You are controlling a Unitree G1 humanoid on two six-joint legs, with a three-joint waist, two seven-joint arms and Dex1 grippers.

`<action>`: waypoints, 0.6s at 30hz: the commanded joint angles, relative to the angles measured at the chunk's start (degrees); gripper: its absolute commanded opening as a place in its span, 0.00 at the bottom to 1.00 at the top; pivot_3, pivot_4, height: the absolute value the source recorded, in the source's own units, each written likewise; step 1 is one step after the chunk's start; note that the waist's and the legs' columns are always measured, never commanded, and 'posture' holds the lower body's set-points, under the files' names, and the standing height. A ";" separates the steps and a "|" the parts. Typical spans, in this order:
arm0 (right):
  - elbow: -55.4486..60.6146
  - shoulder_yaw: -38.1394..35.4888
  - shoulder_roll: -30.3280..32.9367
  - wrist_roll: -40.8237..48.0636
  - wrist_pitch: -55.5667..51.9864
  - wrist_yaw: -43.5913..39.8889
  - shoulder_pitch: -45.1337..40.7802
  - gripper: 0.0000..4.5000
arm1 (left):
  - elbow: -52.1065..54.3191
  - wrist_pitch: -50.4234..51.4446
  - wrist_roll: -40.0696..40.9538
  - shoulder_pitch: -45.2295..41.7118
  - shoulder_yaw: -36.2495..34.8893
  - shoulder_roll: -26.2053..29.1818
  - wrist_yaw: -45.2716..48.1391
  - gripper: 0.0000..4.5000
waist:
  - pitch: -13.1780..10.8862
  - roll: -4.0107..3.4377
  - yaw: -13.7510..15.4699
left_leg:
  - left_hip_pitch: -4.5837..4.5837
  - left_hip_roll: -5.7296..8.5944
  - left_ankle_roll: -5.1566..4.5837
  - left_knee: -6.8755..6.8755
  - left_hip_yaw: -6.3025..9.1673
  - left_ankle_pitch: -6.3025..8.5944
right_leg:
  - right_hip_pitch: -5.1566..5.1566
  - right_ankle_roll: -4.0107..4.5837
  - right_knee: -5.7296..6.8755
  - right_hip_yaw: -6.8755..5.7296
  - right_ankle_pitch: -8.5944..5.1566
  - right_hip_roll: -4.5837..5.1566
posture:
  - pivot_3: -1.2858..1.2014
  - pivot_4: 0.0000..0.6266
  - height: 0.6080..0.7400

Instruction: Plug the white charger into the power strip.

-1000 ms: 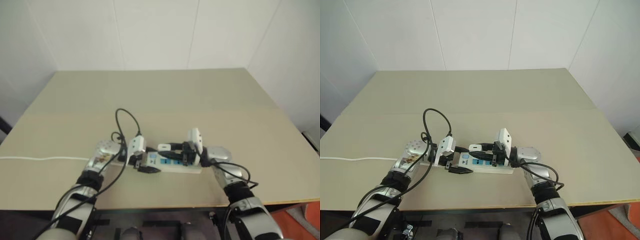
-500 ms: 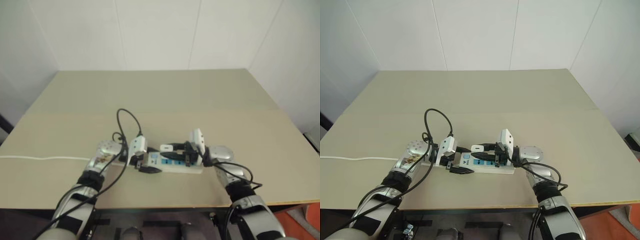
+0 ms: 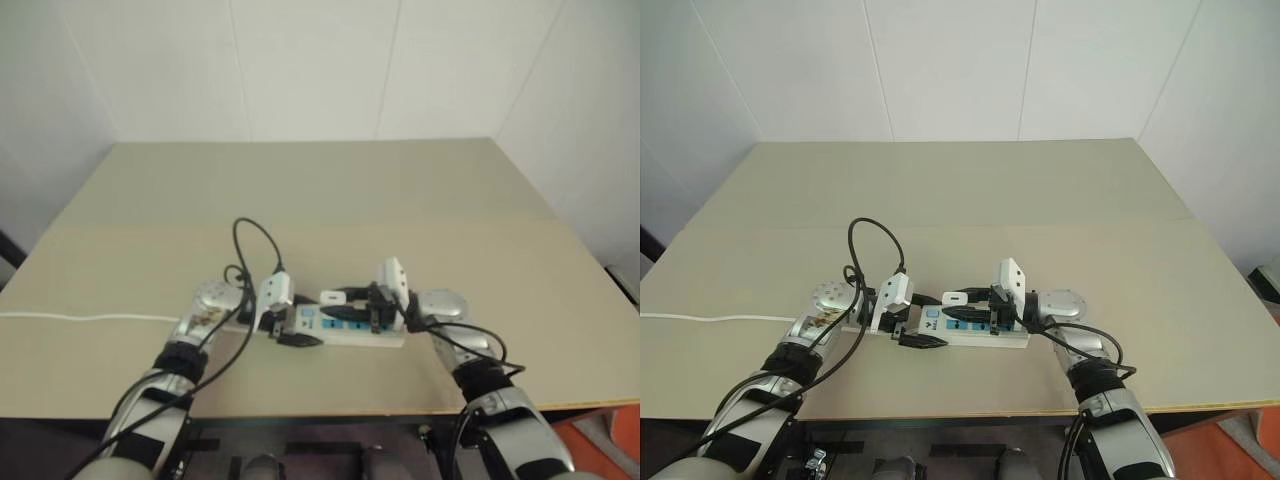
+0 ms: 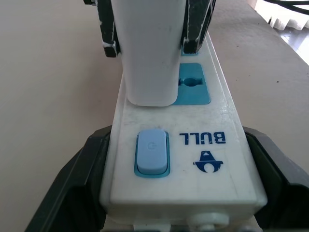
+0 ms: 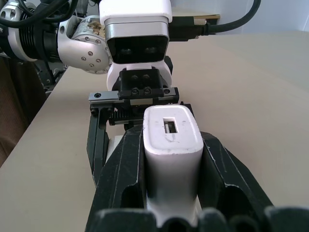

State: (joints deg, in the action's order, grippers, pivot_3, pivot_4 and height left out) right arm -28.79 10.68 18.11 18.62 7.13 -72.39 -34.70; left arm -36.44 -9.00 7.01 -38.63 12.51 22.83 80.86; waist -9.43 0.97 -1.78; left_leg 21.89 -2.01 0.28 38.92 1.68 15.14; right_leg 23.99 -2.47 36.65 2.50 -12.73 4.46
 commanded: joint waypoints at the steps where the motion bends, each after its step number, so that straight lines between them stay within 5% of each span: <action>1: -4.87 1.63 2.97 -4.98 -2.45 0.00 2.49 0.26 | 0.75 0.36 -0.18 0.33 -1.05 2.62 -0.14 0.74 | 0.01 0.01 -0.05 | -0.03 0.00 0.00 0.00 0.00 0.00 | -0.02 0.00 0.00 0.00 0.00 0.00 | 0.52 0.24 1.00; 18: -10.46 0.73 6.88 -5.25 -2.15 0.65 3.48 0.26 | 1.70 1.10 0.14 0.82 -1.30 3.60 -0.44 0.74 | 0.10 0.13 -0.13 | -0.77 -0.03 -0.03 -0.19 0.01 0.02 | -0.85 -0.01 -0.65 -0.02 -0.02 -0.01 | 0.52 0.24 1.00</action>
State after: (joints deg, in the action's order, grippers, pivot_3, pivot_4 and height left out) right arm -31.55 11.98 19.30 18.51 7.17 -72.52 -35.32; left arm -35.42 -8.17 7.01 -37.67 12.84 22.93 79.75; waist -9.34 1.10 -1.92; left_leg 21.12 -2.04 0.25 38.73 1.69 15.16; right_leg 23.13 -2.48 36.00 2.48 -12.76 4.45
